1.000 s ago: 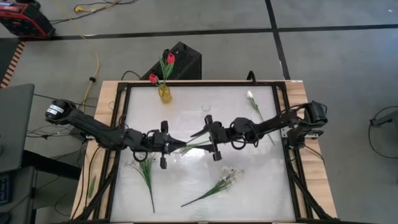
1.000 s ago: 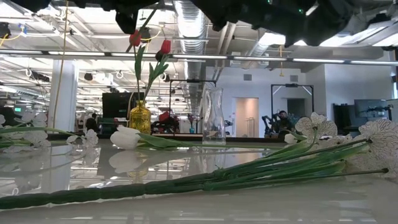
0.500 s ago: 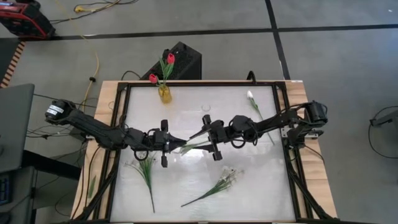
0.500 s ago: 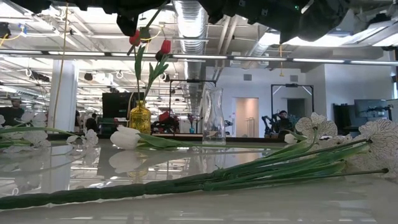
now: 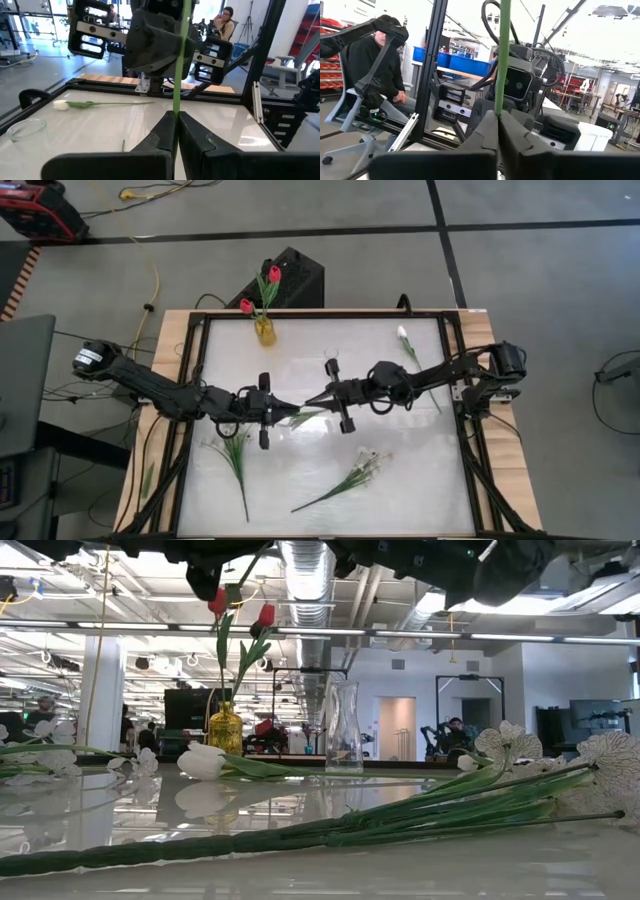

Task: Sort flowers into vase by color
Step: Put the black flower into the yellow flower vase

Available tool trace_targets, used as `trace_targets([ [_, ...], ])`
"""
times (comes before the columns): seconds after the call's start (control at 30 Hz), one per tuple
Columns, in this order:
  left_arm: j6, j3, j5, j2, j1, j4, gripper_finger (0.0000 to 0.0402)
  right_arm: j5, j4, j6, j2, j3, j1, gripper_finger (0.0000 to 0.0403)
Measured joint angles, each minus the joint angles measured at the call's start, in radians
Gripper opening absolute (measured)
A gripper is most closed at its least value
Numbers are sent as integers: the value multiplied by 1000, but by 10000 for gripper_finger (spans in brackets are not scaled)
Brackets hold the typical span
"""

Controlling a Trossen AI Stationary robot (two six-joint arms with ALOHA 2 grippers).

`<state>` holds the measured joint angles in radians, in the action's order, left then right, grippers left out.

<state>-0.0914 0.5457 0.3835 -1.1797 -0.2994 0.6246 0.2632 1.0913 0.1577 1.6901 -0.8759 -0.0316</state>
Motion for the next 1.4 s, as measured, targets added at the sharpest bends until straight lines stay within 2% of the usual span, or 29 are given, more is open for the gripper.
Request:
trace_targets([
  [0.13,-3,0,-12,0,0,-18,19,0,-36,-4,0,-10,0,15],
  [0.47,-24,0,-39,0,2,-88,137,-1,-227,-79,-1,-12,-8,19],
  [0.67,-54,0,-20,-18,11,-117,180,0,-226,-79,-1,-12,-15,18],
  [0.83,-43,17,-75,-133,45,-30,187,-2,-238,-82,-1,-29,-11,18],
  [0.93,-3,44,-99,-169,47,-32,185,-3,-285,-82,-1,-46,-12,18],
  [1.4,14,68,-101,-143,46,-97,181,-3,-372,-80,-1,-49,2,18],
])
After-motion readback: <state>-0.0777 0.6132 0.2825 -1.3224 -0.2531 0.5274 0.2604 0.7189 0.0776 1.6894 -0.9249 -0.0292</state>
